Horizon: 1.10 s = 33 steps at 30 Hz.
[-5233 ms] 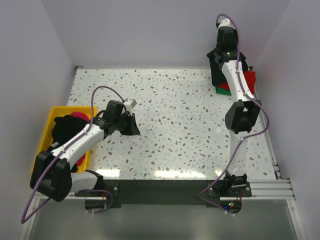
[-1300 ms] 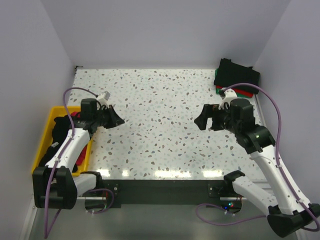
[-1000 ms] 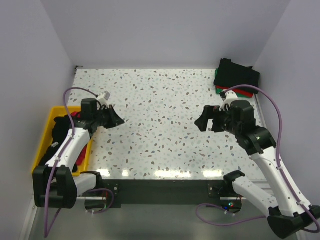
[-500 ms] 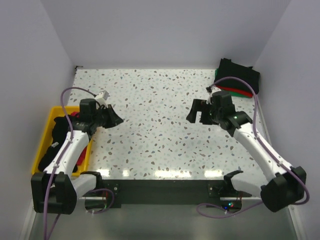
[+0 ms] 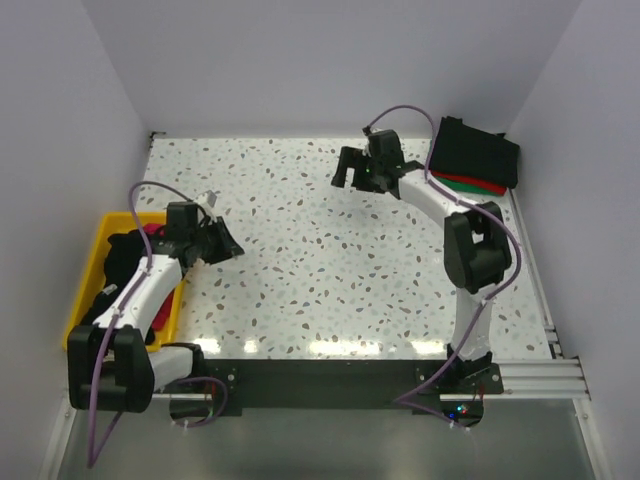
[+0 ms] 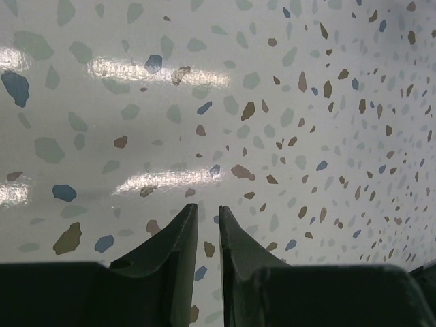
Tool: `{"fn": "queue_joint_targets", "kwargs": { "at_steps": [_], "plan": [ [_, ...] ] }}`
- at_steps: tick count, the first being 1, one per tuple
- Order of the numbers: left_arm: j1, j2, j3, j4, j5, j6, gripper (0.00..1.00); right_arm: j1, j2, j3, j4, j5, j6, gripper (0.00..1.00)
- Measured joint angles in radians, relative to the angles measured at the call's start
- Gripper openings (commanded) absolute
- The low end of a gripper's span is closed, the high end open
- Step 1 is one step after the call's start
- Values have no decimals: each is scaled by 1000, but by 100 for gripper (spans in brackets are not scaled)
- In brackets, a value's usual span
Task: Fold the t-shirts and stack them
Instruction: Reset both grippers
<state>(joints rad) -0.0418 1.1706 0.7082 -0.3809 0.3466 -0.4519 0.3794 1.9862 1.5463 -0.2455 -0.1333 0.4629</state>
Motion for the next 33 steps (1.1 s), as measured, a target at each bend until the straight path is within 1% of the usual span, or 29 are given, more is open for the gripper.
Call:
{"fn": "queue_joint_targets", "kwargs": {
  "at_steps": [4,7,10,13,18,20,23,25,33],
  "plan": [
    [0,40,0,-2,-11,4,23,0,110,156,3,-16,-21,99],
    [0,60,9,-9,-11,9,22,0,119,194,4,-32,-26,99],
    [0,56,10,2,-11,7,22,0,98,180,10,-54,-26,99],
    [0,43,13,3,-16,7,23,7,34,96,-1,-68,-25,99],
    [0,30,71,-46,-26,15,24,15,-52,78,-177,-65,-51,99],
    [0,-1,74,-45,-26,16,24,17,-117,14,-189,-51,-55,99],
    [0,-48,74,-47,-21,16,25,18,-266,-144,-219,-40,-51,99],
    [0,-72,74,-47,-22,17,26,18,-341,-214,-233,-39,-46,99],
    [0,-136,62,-47,-26,17,26,18,-522,-425,-217,-43,-18,99]
  ]
}}
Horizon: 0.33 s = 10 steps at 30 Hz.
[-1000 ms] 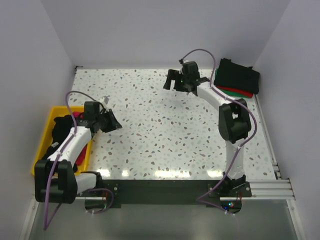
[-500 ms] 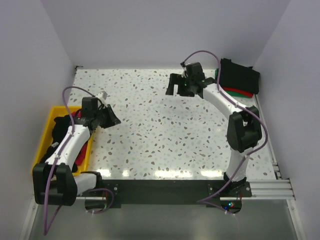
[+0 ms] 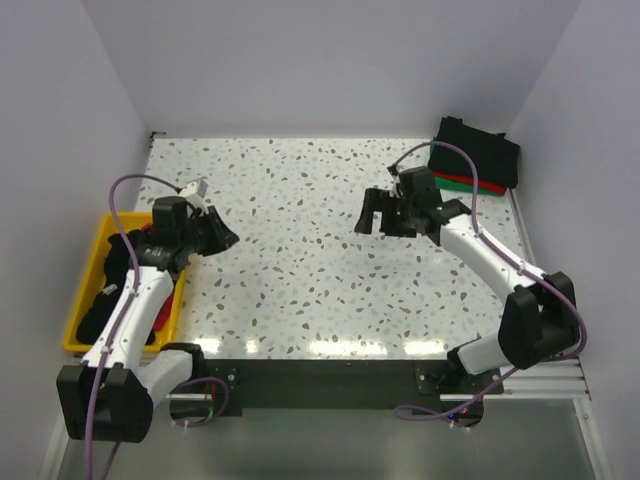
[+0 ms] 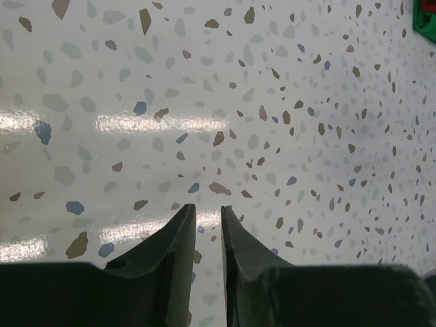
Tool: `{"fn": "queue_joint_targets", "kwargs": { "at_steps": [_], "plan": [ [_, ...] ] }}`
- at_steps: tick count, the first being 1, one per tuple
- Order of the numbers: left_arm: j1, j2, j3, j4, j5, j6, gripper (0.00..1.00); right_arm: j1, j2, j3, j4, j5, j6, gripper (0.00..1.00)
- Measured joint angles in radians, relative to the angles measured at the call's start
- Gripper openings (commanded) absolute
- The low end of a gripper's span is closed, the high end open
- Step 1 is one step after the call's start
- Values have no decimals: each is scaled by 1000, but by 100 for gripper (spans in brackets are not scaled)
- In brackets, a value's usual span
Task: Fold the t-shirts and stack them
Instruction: Reset both grippers
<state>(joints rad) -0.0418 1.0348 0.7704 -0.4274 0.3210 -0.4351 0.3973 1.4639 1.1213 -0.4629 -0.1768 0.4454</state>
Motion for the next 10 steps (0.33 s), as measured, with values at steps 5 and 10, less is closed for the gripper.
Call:
{"fn": "queue_joint_targets", "kwargs": {
  "at_steps": [5,10],
  "plan": [
    [0,-43,-3,1,0,0,27,0,-107,-79,2,2,-1,99],
    [0,-77,-14,-6,0,0,27,0,-244,-150,15,3,-1,99]
  ]
}}
